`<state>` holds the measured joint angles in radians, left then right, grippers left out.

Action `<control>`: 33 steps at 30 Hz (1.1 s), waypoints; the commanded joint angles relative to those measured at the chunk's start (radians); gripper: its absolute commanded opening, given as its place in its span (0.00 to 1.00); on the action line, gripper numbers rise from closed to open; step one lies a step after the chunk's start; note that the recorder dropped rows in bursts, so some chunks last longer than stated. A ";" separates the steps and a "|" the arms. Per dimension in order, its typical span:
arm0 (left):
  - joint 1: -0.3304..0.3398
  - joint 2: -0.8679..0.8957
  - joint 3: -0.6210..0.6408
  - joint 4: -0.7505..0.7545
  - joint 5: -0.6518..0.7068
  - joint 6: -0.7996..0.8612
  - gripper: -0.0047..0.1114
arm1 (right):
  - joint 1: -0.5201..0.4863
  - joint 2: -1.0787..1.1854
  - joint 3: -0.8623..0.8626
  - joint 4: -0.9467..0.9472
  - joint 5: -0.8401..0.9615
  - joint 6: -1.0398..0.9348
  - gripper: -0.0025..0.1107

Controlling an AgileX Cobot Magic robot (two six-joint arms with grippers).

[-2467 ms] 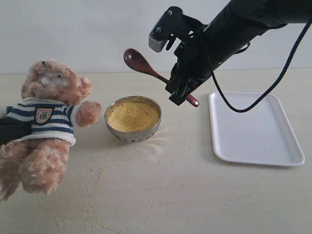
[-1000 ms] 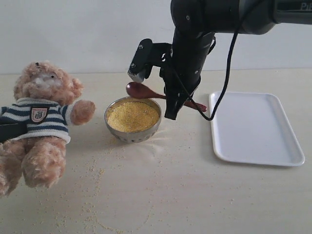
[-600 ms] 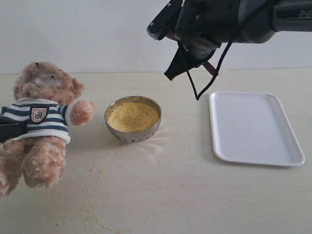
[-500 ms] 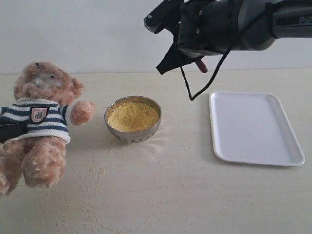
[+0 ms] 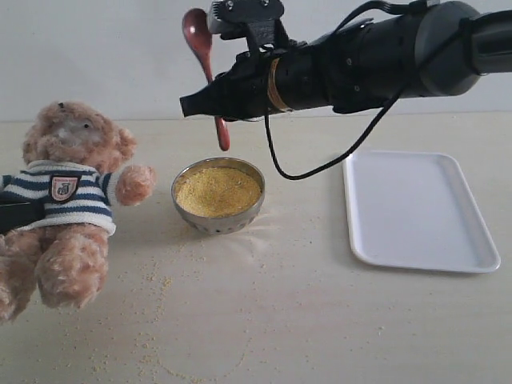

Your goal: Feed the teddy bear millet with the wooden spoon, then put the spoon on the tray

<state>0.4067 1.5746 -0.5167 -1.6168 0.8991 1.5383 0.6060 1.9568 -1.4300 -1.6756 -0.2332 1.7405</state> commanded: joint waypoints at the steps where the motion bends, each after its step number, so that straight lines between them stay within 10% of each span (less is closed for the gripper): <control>1: 0.002 -0.002 -0.001 -0.017 0.017 0.004 0.08 | -0.018 -0.012 0.003 -0.054 -0.117 -0.083 0.02; 21: 0.002 -0.002 -0.001 -0.017 0.017 0.004 0.08 | -0.071 -0.015 0.003 0.074 -0.221 -0.881 0.02; 33: 0.002 -0.002 -0.001 -0.017 0.017 0.004 0.08 | -0.170 -0.015 0.003 -0.069 -0.348 -0.710 0.02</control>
<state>0.4067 1.5746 -0.5167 -1.6168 0.8991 1.5383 0.4598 1.9551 -1.4276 -1.6299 -0.5990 0.9257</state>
